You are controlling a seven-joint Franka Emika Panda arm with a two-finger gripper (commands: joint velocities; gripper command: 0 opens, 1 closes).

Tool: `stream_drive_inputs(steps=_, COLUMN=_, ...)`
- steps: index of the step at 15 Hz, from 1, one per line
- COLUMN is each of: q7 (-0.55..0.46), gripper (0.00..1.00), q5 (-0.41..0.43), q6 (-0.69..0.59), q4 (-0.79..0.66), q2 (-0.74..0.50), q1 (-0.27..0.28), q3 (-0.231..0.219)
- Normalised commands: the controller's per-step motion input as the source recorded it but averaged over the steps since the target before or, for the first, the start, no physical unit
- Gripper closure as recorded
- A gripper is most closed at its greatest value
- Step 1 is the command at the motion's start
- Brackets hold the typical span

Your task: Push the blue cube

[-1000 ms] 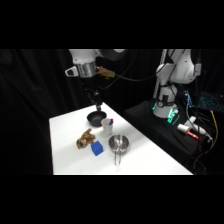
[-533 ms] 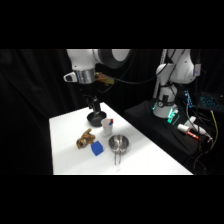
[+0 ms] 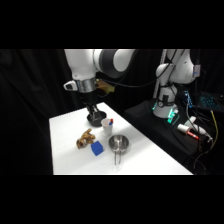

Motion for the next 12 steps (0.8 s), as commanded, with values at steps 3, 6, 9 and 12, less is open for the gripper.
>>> stream_drive_inputs(steps=3, q7=0.09, gripper=1.0, q5=-0.098, q6=0.1, q4=0.14, q2=0.1, q1=0.037, q3=0.022)
stream_drive_inputs(steps=6, q7=0.11, gripper=0.96, q5=-0.111, q6=0.14, q4=0.13, q2=0.13, q1=0.031, q3=0.014)
stream_drive_inputs(steps=9, q7=0.13, gripper=0.95, q5=-0.108, q6=0.18, q4=0.12, q2=0.16, q1=0.033, q3=0.013)
stream_drive_inputs(steps=12, q7=0.14, gripper=0.96, q5=-0.083, q6=0.18, q4=0.09, q2=0.17, q1=0.039, q3=0.022)
